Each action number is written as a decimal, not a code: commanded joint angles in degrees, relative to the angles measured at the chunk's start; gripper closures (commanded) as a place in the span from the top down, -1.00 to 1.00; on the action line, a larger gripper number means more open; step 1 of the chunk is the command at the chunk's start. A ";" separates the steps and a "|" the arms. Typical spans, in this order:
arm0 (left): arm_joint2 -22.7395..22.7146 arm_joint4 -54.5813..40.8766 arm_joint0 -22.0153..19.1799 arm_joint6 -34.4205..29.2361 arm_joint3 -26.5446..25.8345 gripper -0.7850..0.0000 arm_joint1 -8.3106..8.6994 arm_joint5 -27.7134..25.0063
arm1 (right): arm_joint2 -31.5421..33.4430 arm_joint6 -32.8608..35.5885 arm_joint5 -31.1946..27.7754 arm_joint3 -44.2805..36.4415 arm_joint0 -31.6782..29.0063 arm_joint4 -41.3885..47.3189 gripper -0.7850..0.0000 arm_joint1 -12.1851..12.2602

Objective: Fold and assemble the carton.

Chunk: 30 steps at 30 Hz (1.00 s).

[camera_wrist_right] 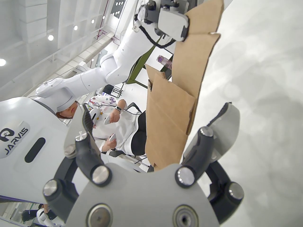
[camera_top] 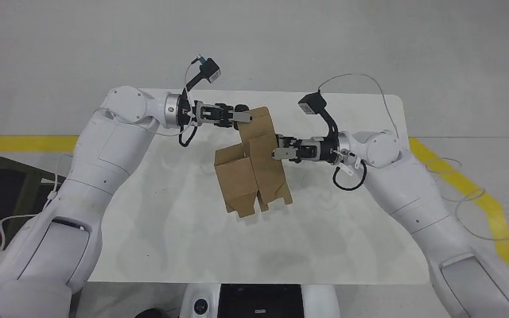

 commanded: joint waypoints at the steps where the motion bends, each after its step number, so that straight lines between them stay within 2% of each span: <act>1: 0.14 -0.60 0.02 -0.22 -0.02 -1.00 -0.03 0.23 | -1.14 -0.51 -0.51 0.24 0.32 0.22 0.42 0.17; 2: 0.19 -0.90 0.03 -0.37 -0.03 -1.00 -0.03 0.38 | -1.71 -0.80 -0.81 0.42 0.53 0.28 0.24 0.28; 3: 0.20 -1.12 0.01 -0.44 -0.04 -1.00 -0.02 0.45 | -2.28 -1.06 -1.06 0.61 0.73 0.29 -0.04 0.40; 5: 0.18 -1.46 0.01 -0.51 0.04 -1.00 0.00 0.53 | -3.36 -1.52 -1.52 0.88 1.15 0.53 -0.16 0.64; 8: 0.17 -1.60 0.00 -0.50 -0.25 -1.00 0.06 0.51 | -4.90 -1.98 -1.98 1.05 1.83 1.06 -0.47 1.01; 9: 0.18 -1.64 0.03 -0.54 -0.43 -1.00 0.09 0.55 | -5.37 -2.20 -2.20 1.08 2.00 1.38 -0.68 1.13; 13: 0.17 -2.04 0.17 -0.91 -0.95 -1.00 0.22 0.92 | -7.20 -2.95 -2.95 1.51 2.77 2.07 -0.76 1.61; 16: 0.21 -1.92 0.18 -1.00 -1.28 -1.00 0.31 1.01 | -8.55 -3.50 -3.50 1.68 3.28 2.71 -1.00 1.92; 18: 0.27 -1.63 0.20 -0.93 -1.51 -0.94 0.40 0.94 | -9.39 -3.87 -3.87 1.85 3.60 3.16 -1.00 2.12; 19: 0.27 -1.63 0.21 -0.89 -1.57 -0.55 0.44 0.90 | -9.81 -4.02 -4.02 1.89 3.76 3.37 -1.00 2.21; 20: 0.28 -1.65 0.22 -0.88 -1.75 -0.05 0.48 0.89 | -10.21 -4.16 -4.16 1.95 3.94 3.57 -1.00 2.30; 21: 0.23 -1.69 0.22 -0.88 -1.83 1.00 0.54 0.89 | -10.57 -4.37 -4.38 2.02 4.08 3.90 -1.00 2.39; 24: -0.71 -2.68 -0.25 -0.29 -0.54 1.00 0.70 0.31 | -11.43 -5.20 -5.20 2.51 4.50 4.96 -1.00 2.61; 30: -3.88 -3.55 -2.42 3.34 5.23 1.00 0.89 -2.70 | -12.04 -5.22 -5.21 4.52 5.46 8.24 -1.00 2.89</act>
